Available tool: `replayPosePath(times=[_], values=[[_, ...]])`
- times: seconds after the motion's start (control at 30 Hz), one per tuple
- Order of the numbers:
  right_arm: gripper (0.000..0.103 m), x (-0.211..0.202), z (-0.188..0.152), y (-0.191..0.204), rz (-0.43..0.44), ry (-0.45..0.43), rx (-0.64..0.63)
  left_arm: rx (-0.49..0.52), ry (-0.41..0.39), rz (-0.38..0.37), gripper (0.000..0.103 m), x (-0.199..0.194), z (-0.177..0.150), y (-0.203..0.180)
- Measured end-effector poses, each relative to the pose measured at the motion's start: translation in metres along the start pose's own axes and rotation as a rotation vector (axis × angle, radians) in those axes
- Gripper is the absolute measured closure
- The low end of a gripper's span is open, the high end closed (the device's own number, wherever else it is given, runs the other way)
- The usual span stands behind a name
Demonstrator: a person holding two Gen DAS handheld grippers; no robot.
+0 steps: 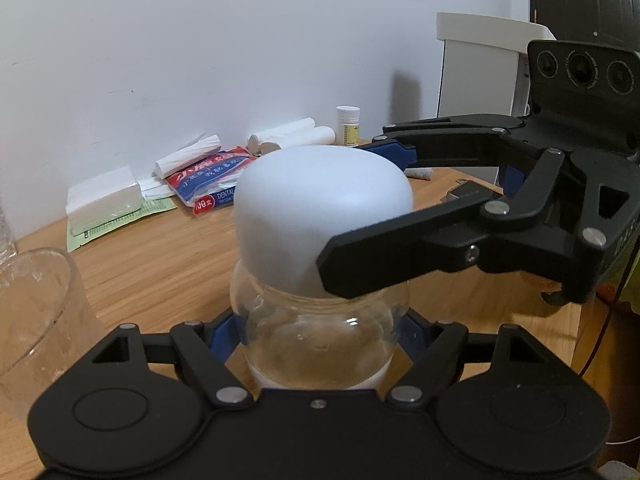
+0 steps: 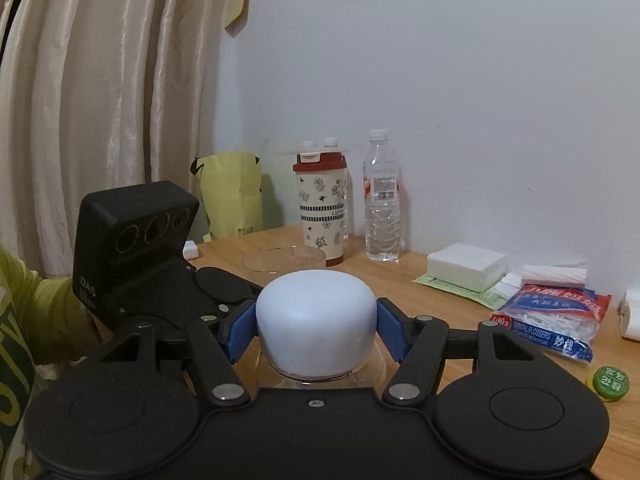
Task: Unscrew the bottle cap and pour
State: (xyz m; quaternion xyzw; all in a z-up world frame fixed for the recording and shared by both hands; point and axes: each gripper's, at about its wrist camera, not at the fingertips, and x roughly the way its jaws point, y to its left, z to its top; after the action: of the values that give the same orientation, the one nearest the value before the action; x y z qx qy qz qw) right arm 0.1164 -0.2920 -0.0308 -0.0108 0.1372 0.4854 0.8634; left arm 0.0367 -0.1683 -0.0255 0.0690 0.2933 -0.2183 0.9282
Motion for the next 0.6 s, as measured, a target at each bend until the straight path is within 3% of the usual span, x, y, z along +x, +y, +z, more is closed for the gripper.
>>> replayPosePath(times=[0.47,0.6], values=[[0.034,-0.007,0.006,-0.002,-0.042,-0.078,0.026,-0.013,0.007,0.019,0.024,0.002,0.002,0.001],[0.034,-0.014,0.006,-0.003,-0.119,-0.102,0.050,-0.016,0.013,0.027,0.024,0.003,0.004,0.000]])
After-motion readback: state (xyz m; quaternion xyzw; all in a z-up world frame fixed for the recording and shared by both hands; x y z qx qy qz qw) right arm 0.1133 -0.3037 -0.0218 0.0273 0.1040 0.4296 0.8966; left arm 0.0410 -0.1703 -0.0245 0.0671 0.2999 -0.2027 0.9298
